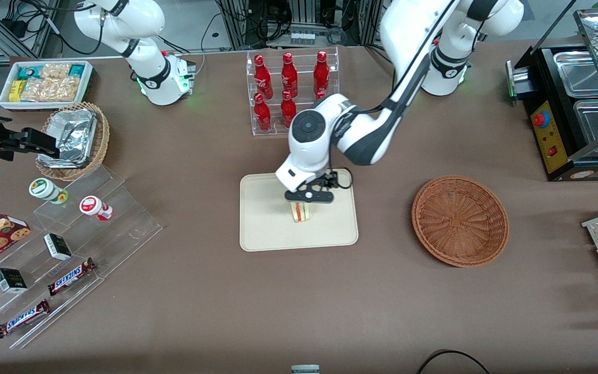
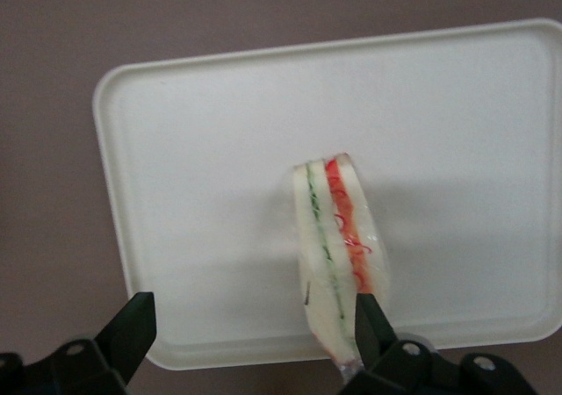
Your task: Place sandwich from basket to tray
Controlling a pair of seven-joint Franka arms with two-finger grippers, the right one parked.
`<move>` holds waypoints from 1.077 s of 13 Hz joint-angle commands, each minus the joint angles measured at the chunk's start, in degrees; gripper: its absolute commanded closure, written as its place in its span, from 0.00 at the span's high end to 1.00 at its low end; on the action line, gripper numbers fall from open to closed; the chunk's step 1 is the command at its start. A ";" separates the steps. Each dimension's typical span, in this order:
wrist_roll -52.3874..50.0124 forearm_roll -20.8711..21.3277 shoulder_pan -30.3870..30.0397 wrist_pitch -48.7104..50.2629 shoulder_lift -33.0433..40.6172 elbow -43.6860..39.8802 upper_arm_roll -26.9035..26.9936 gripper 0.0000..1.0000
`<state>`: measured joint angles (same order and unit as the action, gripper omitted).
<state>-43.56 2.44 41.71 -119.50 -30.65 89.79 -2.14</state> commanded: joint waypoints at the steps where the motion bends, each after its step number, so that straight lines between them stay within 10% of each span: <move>1: -1.62 0.02 -0.84 6.98 7.16 1.53 3.09 1.00; 14: 23.84 -1.56 -23.94 26.24 28.88 5.84 3.46 1.00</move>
<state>-23.88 1.56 19.77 -94.82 -4.88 93.96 1.72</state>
